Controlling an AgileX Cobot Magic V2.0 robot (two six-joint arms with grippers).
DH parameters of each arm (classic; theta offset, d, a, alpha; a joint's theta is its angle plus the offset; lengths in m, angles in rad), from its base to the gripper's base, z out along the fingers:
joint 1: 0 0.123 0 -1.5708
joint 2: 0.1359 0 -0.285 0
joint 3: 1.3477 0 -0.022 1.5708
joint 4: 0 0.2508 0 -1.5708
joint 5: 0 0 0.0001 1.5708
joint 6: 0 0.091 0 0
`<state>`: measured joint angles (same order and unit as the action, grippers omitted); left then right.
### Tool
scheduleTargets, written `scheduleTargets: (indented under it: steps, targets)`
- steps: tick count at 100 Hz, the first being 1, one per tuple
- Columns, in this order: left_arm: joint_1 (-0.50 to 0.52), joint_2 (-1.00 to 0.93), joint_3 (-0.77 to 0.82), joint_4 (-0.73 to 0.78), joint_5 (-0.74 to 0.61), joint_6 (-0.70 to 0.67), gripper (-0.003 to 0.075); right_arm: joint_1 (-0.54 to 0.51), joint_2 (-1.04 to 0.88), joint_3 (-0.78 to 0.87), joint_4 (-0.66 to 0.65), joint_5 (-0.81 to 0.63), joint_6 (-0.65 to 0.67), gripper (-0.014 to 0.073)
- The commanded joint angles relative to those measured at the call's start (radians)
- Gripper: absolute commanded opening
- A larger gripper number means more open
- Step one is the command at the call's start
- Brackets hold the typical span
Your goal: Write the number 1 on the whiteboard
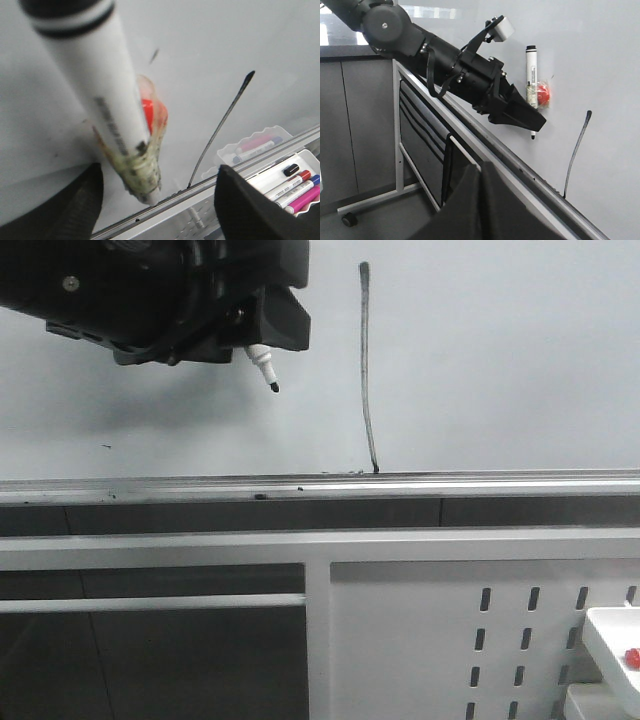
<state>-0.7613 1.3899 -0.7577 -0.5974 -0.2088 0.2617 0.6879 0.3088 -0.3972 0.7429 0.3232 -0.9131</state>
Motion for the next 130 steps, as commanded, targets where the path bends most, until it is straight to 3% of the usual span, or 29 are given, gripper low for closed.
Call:
scheduleTargets:
  steps: [1,42,49,68,93,130]
  targets:
    - [0.012,-0.072,-0.036,-0.007,-0.084,-0.005,0.0496,-0.007,0.006,-0.023,0.017,-0.063,0.000,-0.0049]
    - [0.012,-0.513,0.200,0.067,0.120,-0.005,0.0464,-0.007,0.006,-0.023,0.017,-0.070,0.000,-0.0050]
    - [0.012,-0.601,0.236,0.091,0.164,-0.005,0.0370,-0.007,0.006,-0.023,0.017,-0.070,0.000,-0.0050]
    - [0.012,-0.804,0.289,0.105,0.257,-0.005,-0.0023,-0.007,0.006,-0.023,0.017,-0.070,0.000,-0.0050]
    - [0.012,-0.944,0.300,0.107,0.317,-0.005,-0.0020,-0.007,0.006,-0.023,0.017,-0.070,0.000,-0.0050]
    - [0.012,-0.946,0.300,0.107,0.317,-0.005,-0.0020,-0.007,0.006,-0.023,0.017,-0.070,0.000,-0.0050]
